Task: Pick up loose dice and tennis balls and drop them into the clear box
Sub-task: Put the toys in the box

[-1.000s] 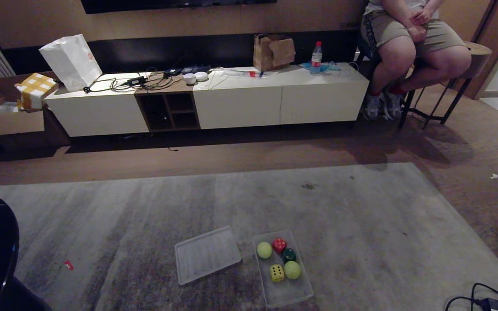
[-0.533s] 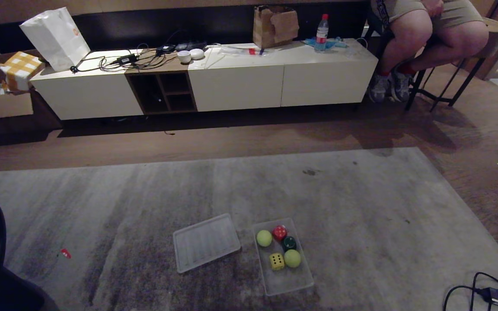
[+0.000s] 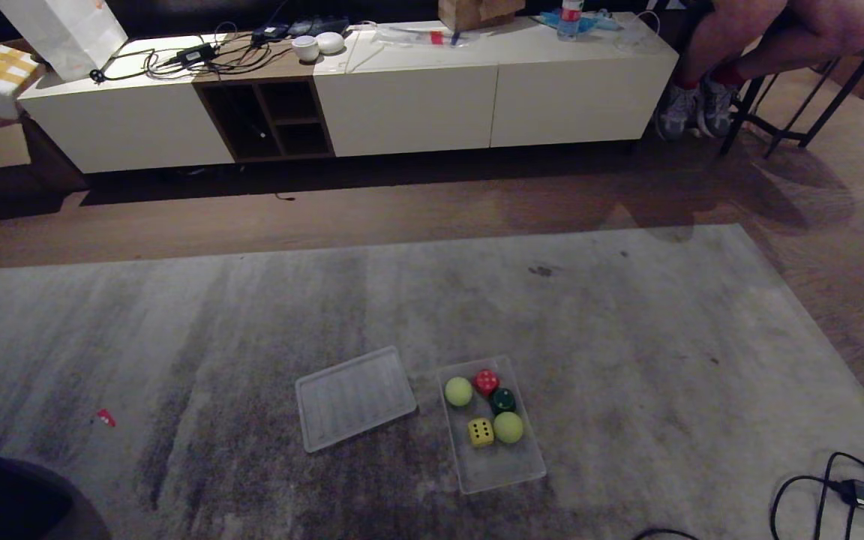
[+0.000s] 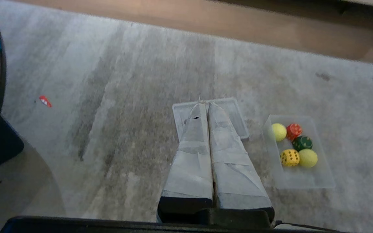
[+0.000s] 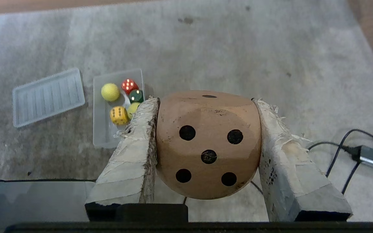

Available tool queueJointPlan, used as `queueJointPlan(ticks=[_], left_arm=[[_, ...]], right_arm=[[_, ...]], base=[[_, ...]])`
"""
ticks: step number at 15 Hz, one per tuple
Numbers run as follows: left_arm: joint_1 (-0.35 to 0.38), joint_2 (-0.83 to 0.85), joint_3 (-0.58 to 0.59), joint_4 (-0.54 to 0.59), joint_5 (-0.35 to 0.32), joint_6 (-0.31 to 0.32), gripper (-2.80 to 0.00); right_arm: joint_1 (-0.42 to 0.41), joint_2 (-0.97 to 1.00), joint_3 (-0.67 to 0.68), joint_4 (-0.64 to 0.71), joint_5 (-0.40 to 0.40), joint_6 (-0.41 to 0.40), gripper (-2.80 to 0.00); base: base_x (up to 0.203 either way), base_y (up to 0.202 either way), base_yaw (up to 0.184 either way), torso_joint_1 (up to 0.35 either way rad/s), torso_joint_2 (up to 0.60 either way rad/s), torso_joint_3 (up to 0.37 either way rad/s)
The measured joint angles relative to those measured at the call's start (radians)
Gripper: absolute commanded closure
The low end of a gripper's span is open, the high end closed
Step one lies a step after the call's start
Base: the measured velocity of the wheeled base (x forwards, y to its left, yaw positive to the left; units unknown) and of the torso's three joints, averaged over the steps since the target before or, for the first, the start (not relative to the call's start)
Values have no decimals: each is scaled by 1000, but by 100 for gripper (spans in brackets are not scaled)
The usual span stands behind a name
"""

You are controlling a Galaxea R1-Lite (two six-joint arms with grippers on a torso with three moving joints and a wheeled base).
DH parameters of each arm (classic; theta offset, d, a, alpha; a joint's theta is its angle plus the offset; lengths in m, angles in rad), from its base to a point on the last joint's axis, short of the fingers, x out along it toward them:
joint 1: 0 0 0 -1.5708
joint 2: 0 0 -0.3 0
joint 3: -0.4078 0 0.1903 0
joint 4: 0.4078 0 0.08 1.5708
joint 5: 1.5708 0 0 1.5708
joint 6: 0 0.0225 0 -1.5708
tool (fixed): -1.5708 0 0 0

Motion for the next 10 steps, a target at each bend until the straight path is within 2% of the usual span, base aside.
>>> queueJointPlan(ticks=[10], left_arm=[[0, 0, 0, 0, 0, 0, 0]], right_arm=[[0, 0, 0, 0, 0, 0, 0]], base=[[0, 0, 0, 3, 3, -193]])
